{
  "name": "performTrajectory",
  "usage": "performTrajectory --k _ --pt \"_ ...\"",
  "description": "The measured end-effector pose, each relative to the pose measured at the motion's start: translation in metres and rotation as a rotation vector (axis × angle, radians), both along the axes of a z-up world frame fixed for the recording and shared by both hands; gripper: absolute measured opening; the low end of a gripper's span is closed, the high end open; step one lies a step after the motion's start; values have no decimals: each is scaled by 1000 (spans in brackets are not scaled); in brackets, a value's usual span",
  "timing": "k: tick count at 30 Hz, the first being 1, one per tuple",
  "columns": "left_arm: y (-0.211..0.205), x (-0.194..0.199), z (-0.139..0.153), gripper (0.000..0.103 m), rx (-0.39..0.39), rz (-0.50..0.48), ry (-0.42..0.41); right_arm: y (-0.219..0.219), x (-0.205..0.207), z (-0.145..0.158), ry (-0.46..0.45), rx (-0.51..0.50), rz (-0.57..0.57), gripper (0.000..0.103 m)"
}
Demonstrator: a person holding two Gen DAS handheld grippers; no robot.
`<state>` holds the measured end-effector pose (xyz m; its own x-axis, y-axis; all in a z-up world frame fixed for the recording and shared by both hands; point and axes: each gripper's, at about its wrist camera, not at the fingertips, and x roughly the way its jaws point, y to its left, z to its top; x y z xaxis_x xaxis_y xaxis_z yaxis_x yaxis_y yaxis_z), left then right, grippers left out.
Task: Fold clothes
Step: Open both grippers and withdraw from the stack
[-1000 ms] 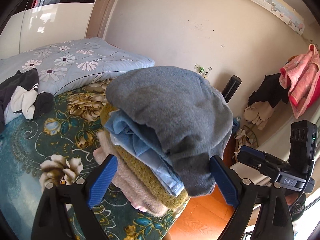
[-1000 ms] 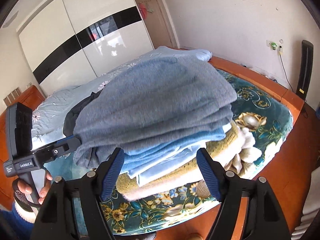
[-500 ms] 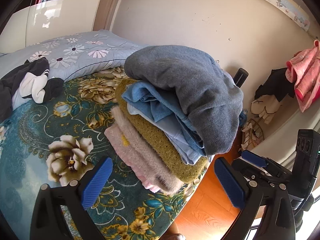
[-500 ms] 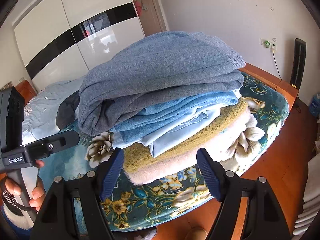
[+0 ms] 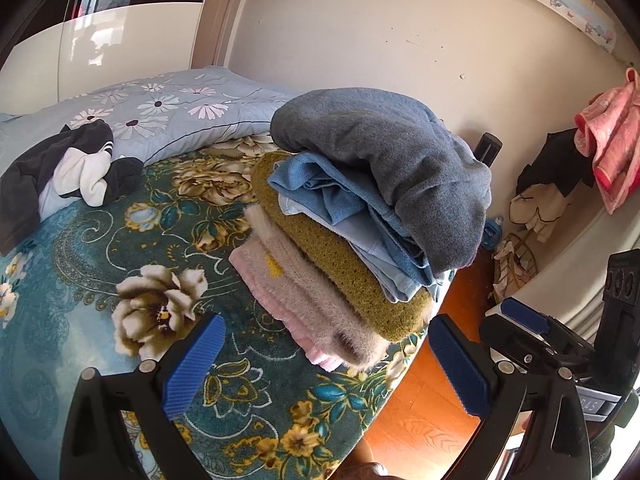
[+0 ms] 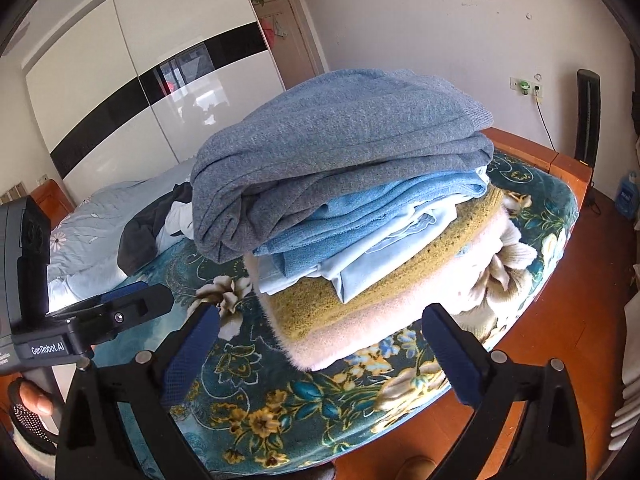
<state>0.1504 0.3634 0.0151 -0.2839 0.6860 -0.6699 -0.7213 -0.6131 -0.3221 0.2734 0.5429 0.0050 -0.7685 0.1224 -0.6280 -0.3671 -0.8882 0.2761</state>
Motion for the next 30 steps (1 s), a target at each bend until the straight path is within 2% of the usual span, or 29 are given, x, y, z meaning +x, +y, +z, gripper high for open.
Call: performTrajectory --k 6,15,17,23,30 --pt "-10 0 0 103 35 -3 -6 -9 3 -2 -9 12 -6 101" --pt "-24 -3 4 103 56 32 2 -16 14 3 43 40 -36 103" --pt "-24 -2 4 103 48 40 12 -16 15 4 49 48 -44 103" --pt "-23 10 10 103 14 52 119 -17 18 6 55 39 -55 103" --pt "-24 14 15 103 32 40 112 -23 21 6 38 37 -45 103"
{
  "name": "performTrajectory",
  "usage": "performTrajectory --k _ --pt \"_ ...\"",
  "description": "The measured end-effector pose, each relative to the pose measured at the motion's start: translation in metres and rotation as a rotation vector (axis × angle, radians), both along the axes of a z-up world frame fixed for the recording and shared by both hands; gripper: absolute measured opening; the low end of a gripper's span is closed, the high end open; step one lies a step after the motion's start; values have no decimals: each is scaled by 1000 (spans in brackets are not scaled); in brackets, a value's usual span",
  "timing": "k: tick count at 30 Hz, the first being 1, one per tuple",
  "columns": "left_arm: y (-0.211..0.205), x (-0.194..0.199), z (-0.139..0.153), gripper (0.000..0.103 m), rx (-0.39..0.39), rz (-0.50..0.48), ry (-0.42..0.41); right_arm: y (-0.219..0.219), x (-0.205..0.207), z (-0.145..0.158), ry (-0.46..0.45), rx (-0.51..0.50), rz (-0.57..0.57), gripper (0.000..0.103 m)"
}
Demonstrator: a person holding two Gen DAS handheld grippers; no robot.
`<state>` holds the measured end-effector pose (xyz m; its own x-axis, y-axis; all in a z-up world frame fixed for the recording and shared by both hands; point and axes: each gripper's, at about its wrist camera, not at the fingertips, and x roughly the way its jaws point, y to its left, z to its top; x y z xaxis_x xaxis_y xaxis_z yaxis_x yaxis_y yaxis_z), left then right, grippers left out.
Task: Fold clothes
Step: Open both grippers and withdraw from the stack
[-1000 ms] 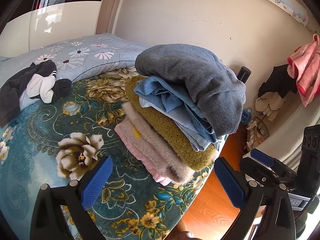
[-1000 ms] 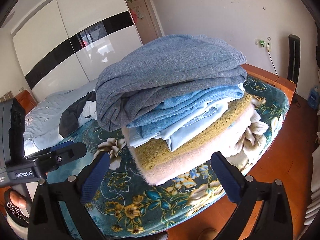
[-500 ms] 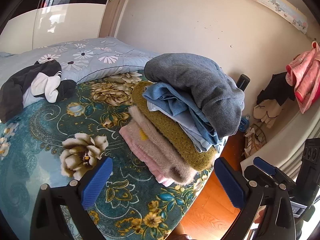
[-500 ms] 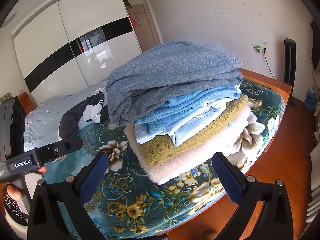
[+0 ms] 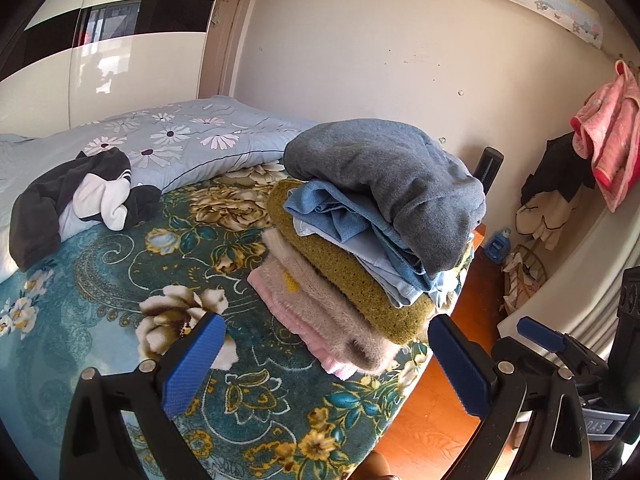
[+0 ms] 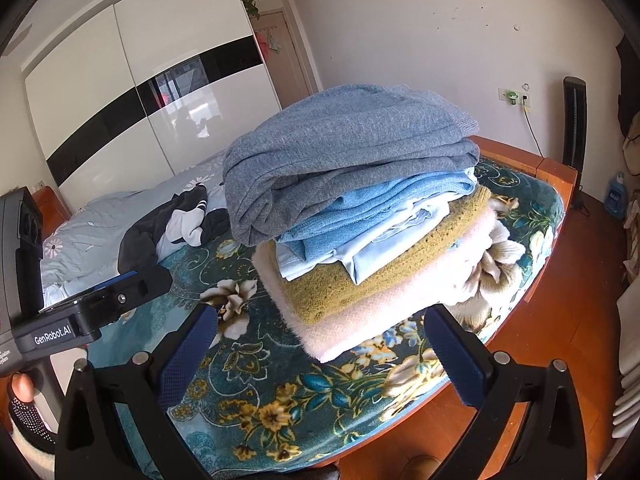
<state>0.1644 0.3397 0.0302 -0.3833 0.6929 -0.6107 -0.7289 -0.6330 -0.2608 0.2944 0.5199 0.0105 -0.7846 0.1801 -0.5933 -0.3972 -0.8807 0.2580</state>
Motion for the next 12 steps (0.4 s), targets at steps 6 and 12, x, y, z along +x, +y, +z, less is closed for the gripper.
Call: performTrajectory --k 6,12 --pt "-5 4 1 103 15 21 4 -2 3 1 -9 -5 -16 103" --pt "-8 9 3 103 -12 52 59 -8 4 2 -20 0 -7 103"
